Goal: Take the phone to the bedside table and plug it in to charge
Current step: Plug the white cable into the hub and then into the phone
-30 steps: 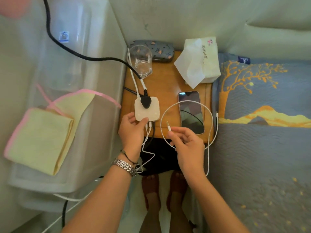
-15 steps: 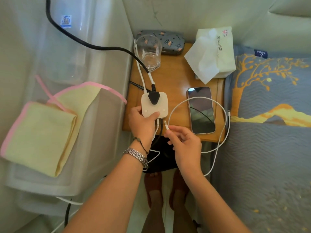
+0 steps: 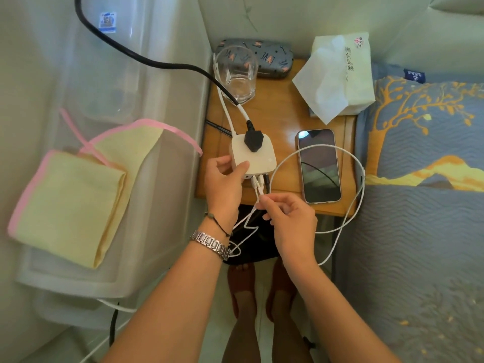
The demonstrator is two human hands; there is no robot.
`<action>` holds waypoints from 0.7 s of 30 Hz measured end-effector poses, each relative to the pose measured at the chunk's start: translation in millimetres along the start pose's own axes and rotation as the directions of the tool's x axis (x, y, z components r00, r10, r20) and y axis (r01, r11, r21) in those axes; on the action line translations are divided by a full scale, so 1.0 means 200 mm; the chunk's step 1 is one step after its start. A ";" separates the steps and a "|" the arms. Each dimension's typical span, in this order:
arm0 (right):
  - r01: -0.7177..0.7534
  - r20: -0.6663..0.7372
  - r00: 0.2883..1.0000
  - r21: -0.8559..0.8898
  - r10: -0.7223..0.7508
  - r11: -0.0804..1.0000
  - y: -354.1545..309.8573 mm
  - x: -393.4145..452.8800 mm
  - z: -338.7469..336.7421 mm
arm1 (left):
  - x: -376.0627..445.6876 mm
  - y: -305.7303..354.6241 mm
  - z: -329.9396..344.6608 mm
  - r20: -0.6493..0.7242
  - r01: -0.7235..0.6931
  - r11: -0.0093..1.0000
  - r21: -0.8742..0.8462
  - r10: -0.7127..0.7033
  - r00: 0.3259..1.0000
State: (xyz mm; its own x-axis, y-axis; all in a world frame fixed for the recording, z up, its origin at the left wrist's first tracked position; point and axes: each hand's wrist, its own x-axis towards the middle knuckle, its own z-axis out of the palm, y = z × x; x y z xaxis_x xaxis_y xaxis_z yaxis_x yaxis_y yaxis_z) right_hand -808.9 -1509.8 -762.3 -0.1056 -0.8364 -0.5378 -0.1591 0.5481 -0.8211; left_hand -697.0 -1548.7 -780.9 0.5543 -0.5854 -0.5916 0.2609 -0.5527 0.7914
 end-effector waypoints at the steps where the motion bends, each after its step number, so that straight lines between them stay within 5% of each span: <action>1: -0.004 0.002 1.000 -0.005 0.004 1.000 0.00 0.00 0.01 | 0.00 0.01 0.00 0.011 0.000 1.000 -0.012 0.001 1.000; 21: -0.105 -0.099 0.990 -0.069 0.098 0.992 -0.04 0.07 0.14 | -0.02 0.05 -0.03 0.083 0.047 0.980 -0.191 -0.032 0.996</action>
State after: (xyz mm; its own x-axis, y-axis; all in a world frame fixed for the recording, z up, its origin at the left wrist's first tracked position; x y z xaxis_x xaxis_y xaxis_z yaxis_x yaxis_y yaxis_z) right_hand -781.8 -1525.5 -768.5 -0.2174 -0.7742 -0.5944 -0.2142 0.6319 -0.7448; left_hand -692.4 -1548.2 -770.5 0.4783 -0.6148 -0.6271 0.4328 -0.4563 0.7775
